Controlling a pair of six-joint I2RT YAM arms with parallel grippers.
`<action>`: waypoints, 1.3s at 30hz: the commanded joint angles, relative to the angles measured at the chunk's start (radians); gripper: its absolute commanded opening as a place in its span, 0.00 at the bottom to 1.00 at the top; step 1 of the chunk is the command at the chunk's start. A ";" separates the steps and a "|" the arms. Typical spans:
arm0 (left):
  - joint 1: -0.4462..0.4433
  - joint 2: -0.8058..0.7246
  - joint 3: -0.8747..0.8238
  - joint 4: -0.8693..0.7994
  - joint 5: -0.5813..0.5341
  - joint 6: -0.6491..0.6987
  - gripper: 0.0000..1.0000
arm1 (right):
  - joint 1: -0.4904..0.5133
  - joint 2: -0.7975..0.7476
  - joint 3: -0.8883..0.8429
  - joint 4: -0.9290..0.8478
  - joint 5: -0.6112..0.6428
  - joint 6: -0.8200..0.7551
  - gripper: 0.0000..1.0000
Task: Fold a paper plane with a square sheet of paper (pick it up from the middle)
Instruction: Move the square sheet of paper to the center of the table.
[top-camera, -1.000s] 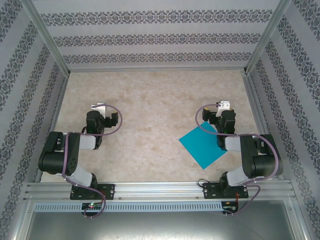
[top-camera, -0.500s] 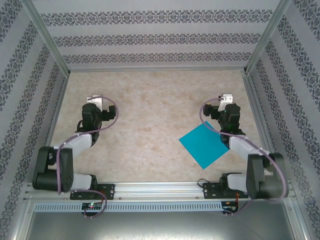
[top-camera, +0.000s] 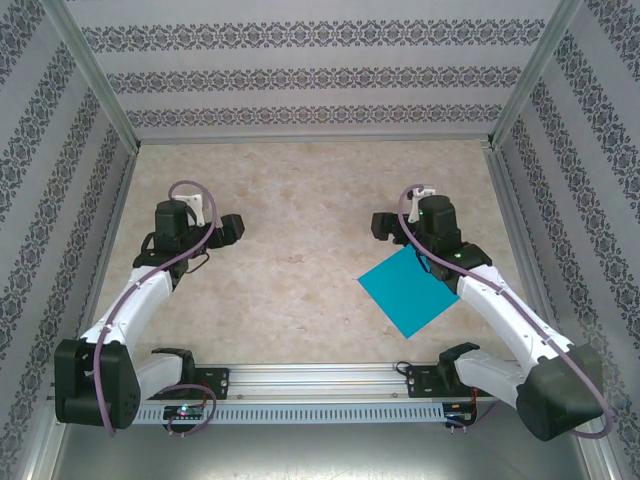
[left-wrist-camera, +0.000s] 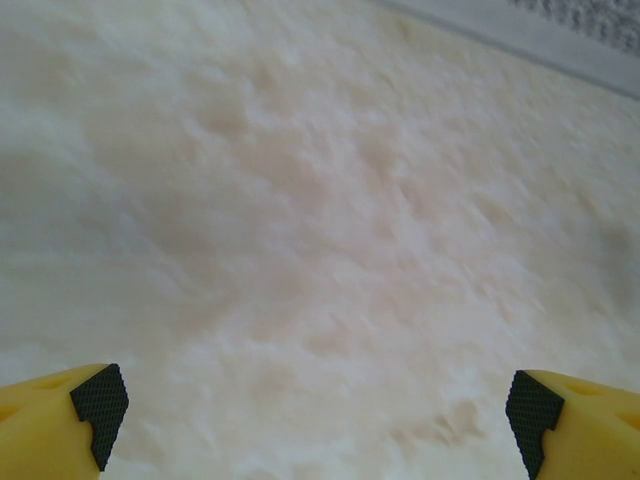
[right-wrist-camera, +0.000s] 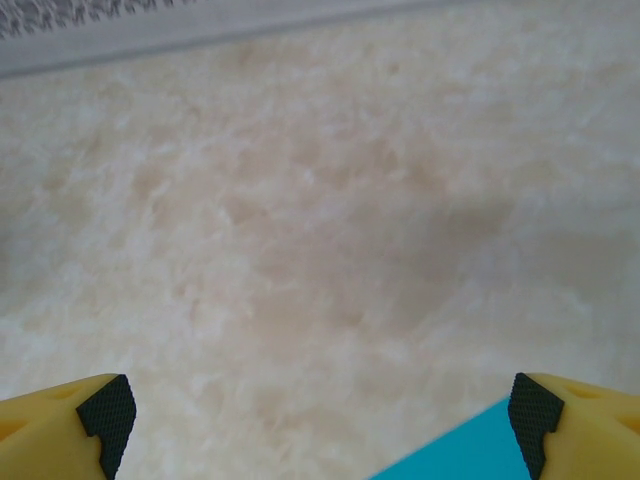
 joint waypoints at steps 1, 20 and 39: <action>-0.041 -0.048 0.026 -0.114 0.155 -0.069 1.00 | 0.079 -0.037 0.065 -0.271 0.144 0.149 0.98; -0.279 -0.116 0.010 -0.184 0.129 -0.042 1.00 | 0.227 -0.154 0.019 -0.709 0.104 0.181 0.98; -0.419 -0.104 -0.110 -0.059 -0.034 -0.079 1.00 | -0.043 0.137 -0.001 -0.594 -0.015 0.037 0.98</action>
